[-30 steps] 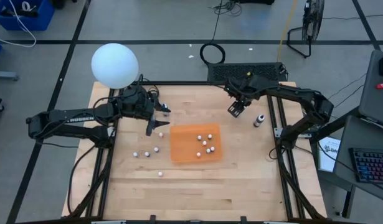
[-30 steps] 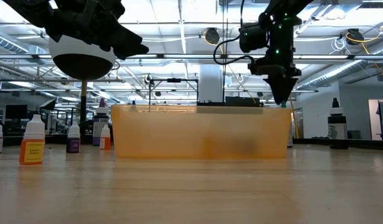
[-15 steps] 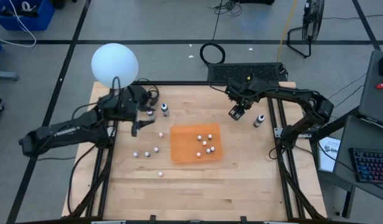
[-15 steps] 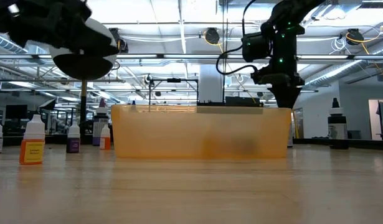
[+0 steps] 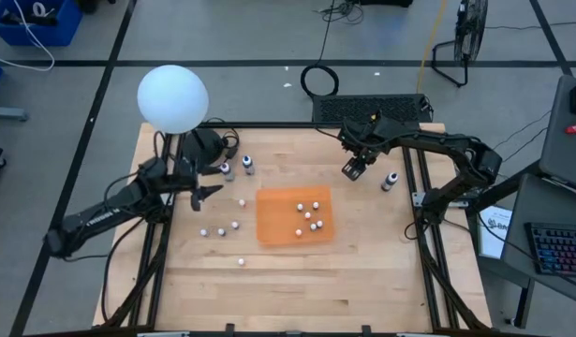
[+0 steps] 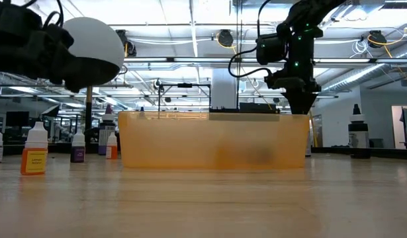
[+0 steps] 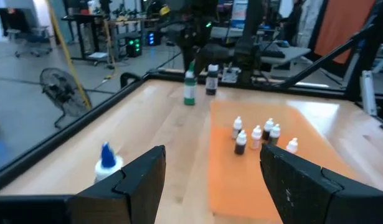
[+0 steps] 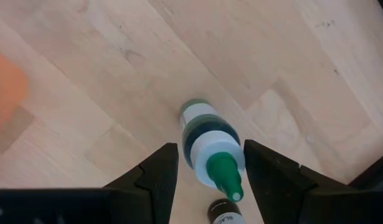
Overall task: Pick & Place food coloring
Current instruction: Put the large green food coloring bottle into the orange bin
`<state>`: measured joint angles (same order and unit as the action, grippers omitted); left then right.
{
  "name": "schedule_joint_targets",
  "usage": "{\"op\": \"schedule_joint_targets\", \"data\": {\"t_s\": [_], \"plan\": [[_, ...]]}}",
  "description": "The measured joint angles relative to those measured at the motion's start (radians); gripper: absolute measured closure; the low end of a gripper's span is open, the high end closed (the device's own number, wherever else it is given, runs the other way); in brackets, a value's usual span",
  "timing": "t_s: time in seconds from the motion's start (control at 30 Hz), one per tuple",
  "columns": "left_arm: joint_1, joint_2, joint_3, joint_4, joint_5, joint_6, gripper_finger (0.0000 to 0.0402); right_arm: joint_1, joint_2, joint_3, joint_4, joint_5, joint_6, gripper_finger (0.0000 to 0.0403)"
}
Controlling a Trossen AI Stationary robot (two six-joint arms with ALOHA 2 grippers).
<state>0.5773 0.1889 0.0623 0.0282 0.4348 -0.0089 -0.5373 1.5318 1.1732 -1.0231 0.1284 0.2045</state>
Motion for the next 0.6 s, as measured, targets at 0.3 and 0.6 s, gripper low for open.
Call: {"op": "schedule_joint_targets", "data": {"t_s": [0.3, 0.6], "plan": [[0.014, -0.003, -0.051, 0.046, -0.017, -0.037, 0.0144, 0.000, 0.000, -0.018, 0.003, -0.001, 0.019, 0.0232], [0.014, -0.001, -0.051, 0.050, -0.018, -0.027, 0.0144, 0.000, 0.000, -0.080, 0.019, 0.000, 0.019, 0.0232]]}}
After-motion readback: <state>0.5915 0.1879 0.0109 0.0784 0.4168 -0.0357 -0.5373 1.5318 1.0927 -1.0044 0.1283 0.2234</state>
